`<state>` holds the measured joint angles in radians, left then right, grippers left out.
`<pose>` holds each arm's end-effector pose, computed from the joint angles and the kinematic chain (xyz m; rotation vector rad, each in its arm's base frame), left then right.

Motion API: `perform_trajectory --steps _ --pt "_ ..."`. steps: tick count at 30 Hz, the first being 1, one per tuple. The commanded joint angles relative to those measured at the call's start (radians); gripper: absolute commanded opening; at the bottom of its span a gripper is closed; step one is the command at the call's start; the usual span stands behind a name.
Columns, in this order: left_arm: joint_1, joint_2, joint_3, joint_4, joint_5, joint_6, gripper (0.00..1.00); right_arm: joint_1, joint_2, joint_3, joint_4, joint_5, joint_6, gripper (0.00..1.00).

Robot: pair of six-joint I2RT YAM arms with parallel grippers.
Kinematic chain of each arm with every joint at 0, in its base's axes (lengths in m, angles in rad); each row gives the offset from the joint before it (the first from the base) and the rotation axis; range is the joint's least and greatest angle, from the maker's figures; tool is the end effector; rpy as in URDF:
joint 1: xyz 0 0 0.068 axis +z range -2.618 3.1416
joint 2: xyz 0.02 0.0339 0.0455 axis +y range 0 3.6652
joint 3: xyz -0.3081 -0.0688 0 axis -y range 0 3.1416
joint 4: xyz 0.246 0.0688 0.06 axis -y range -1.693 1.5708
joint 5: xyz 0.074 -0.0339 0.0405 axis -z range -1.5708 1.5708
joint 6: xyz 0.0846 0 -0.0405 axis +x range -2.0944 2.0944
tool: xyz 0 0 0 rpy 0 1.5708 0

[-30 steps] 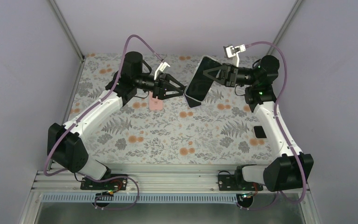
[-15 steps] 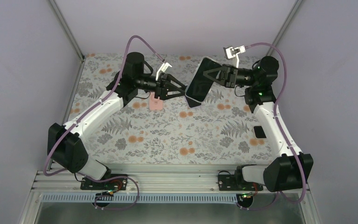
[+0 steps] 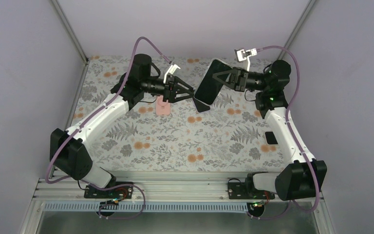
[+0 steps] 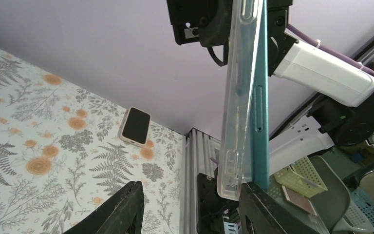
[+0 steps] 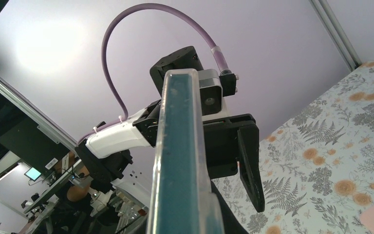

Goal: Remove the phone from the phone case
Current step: Remove the phone case from the phone.

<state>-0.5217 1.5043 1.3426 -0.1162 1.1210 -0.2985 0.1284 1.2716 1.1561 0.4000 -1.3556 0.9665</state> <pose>0.2729 -0.2447 0.4101 1.0453 1.6899 -1.5740 0.2560 0.1164 0.4650 -0.6995 1.6450 1.6831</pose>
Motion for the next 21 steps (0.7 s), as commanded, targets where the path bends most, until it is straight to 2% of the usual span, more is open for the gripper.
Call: perform_trajectory --steps 1,6,12,21 --pt "-0.001 0.035 0.022 -0.041 -0.128 0.03 0.48 0.025 -0.043 -0.004 0.079 -0.029 0.05 0.04" --pt "-0.002 0.053 0.024 -0.04 -0.137 0.025 0.48 0.048 -0.044 -0.027 0.108 -0.033 0.065 0.04" --pt "-0.003 0.054 0.017 0.004 -0.077 -0.006 0.48 0.081 -0.04 -0.062 0.095 -0.043 0.043 0.04" --pt "-0.002 0.043 0.01 0.083 0.033 -0.057 0.45 0.119 -0.04 -0.032 -0.188 -0.075 -0.217 0.04"
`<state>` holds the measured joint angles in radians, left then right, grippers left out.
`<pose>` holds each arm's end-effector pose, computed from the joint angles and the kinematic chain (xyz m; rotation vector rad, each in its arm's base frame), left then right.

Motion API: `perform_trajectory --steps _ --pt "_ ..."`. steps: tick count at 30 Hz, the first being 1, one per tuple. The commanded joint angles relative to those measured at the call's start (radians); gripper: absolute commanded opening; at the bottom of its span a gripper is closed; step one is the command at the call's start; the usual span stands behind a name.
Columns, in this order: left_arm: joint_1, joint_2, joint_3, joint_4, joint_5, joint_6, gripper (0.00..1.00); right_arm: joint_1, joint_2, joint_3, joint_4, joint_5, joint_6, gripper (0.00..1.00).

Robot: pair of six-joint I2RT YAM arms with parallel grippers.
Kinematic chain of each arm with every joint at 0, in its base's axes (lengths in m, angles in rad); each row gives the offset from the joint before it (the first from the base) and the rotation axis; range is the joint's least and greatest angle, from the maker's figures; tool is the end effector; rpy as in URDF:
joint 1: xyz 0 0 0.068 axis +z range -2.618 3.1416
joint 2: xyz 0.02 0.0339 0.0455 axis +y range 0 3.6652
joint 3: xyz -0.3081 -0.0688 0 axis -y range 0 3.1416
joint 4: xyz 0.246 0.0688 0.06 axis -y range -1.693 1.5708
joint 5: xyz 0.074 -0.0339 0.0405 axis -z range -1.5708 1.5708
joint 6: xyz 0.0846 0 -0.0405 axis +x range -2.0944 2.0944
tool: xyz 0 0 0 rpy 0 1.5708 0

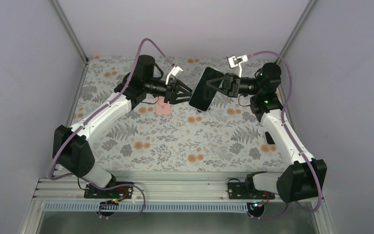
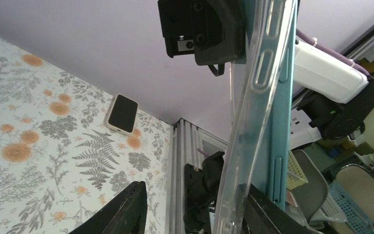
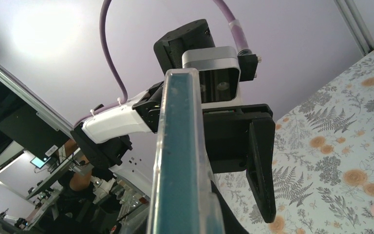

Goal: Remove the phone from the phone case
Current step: Remove the phone case from the phone.

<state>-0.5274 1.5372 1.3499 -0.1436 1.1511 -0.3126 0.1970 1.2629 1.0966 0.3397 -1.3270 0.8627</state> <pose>0.2766 -0.2505 0.3993 1.0475 1.7431 -1.6303 0.2508 0.1338 0.4419 -0.7361 1.6635 1.6995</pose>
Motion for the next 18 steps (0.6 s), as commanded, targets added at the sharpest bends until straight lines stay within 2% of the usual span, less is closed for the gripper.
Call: perform_trajectory --steps 1,9,18 --pt "0.004 0.007 -0.004 0.126 0.014 -0.052 0.45 0.052 -0.03 0.029 -0.146 -0.11 -0.129 0.04" --pt "0.001 0.002 -0.02 0.165 0.052 -0.076 0.44 0.089 -0.019 0.037 -0.337 -0.136 -0.294 0.04" --pt "-0.016 0.009 0.032 0.074 0.037 0.011 0.42 0.125 -0.022 0.018 -0.404 -0.135 -0.37 0.04"
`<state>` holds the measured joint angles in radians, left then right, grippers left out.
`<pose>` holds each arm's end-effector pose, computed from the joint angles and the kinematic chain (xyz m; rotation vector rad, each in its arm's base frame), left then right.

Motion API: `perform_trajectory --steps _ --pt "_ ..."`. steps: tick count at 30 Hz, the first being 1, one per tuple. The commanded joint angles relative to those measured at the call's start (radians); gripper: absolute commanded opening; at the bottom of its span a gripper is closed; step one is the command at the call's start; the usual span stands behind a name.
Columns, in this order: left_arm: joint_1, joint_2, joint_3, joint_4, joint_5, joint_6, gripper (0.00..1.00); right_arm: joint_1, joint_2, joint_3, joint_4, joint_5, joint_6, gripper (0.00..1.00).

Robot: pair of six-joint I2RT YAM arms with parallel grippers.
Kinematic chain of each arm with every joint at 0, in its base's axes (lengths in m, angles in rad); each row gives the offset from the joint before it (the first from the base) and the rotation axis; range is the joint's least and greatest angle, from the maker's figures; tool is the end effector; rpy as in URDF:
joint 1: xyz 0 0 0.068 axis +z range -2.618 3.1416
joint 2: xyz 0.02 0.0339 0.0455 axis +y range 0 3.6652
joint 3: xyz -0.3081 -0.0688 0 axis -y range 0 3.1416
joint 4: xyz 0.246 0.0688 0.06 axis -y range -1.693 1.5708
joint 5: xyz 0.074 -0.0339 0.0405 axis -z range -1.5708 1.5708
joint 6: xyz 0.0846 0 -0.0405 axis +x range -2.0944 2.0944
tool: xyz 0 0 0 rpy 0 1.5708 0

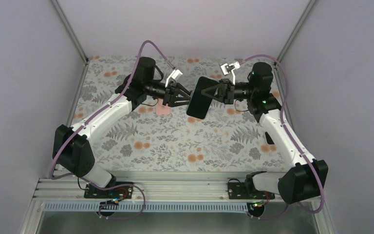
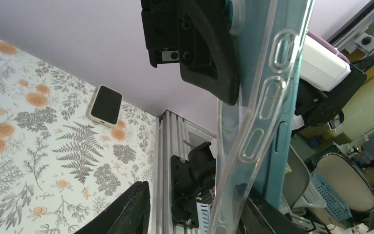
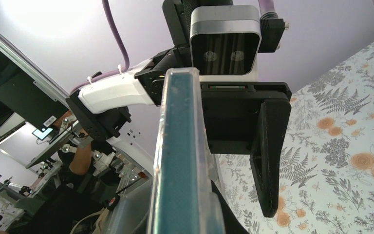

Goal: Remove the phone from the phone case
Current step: Remove the phone case from the phone.

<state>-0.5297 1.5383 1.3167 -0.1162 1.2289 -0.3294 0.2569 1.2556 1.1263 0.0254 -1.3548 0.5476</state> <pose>0.2702 -0.2505 0.3920 1.0938 1.7300 -1.7146 0.2380 0.1480 0.4246 -0.8805 1.6836 1.6813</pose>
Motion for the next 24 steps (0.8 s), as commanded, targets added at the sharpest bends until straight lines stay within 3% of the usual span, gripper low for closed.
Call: perform_trajectory --steps 1,24 --pt "-0.019 0.011 0.066 0.037 -0.041 0.035 0.42 0.07 -0.015 -0.016 -0.09 -0.107 -0.057 0.04" --pt "-0.085 0.03 0.086 0.029 0.058 0.059 0.33 0.144 0.041 -0.034 -0.183 -0.114 -0.16 0.04"
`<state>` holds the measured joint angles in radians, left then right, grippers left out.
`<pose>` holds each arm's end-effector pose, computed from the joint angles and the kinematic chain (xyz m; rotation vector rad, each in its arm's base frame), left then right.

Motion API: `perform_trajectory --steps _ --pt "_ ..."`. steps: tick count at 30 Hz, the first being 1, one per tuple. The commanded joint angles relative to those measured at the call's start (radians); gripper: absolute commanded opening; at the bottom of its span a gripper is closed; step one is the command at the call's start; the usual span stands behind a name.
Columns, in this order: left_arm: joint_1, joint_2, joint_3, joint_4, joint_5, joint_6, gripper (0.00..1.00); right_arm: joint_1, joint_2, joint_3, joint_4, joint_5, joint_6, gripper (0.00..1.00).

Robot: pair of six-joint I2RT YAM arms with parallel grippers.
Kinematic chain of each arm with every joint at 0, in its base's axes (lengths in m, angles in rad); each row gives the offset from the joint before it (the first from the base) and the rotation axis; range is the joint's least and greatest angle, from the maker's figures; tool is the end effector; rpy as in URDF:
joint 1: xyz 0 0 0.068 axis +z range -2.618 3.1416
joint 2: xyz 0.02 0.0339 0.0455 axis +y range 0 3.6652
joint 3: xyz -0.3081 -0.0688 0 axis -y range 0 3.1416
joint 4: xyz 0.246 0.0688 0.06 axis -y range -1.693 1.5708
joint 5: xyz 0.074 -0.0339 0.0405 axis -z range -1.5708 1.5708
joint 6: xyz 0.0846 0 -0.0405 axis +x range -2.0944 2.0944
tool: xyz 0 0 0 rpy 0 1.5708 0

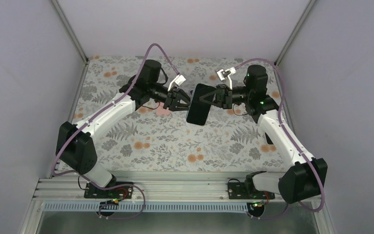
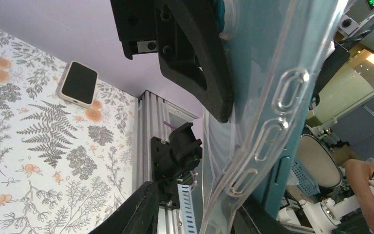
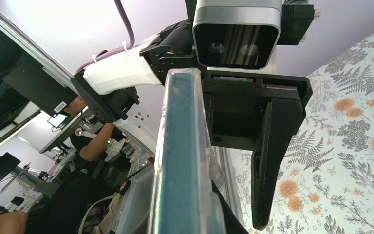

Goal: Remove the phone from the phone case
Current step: Remove the phone case from the phone.

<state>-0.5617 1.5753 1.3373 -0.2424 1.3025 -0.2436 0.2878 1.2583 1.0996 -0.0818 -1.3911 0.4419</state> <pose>0.2613 -0.2608 0.3773 1.1838 1.7601 -1.8078 0.2297 0.1548 0.4058 -0.9408 1.7114 1.7314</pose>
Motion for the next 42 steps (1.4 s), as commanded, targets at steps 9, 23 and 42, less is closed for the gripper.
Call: perform_trajectory --steps 9,23,42 --pt "-0.046 -0.019 0.049 0.165 -0.007 -0.031 0.05 0.098 0.075 0.067 -0.117 -0.09 -0.08 0.04" --pt "0.045 -0.044 -0.076 0.386 -0.021 -0.265 0.02 -0.083 0.144 0.231 -0.203 0.028 -0.128 0.45" --pt "0.12 0.015 -0.098 0.398 -0.169 -0.443 0.03 -0.025 0.051 0.297 -0.34 0.789 -0.482 0.97"
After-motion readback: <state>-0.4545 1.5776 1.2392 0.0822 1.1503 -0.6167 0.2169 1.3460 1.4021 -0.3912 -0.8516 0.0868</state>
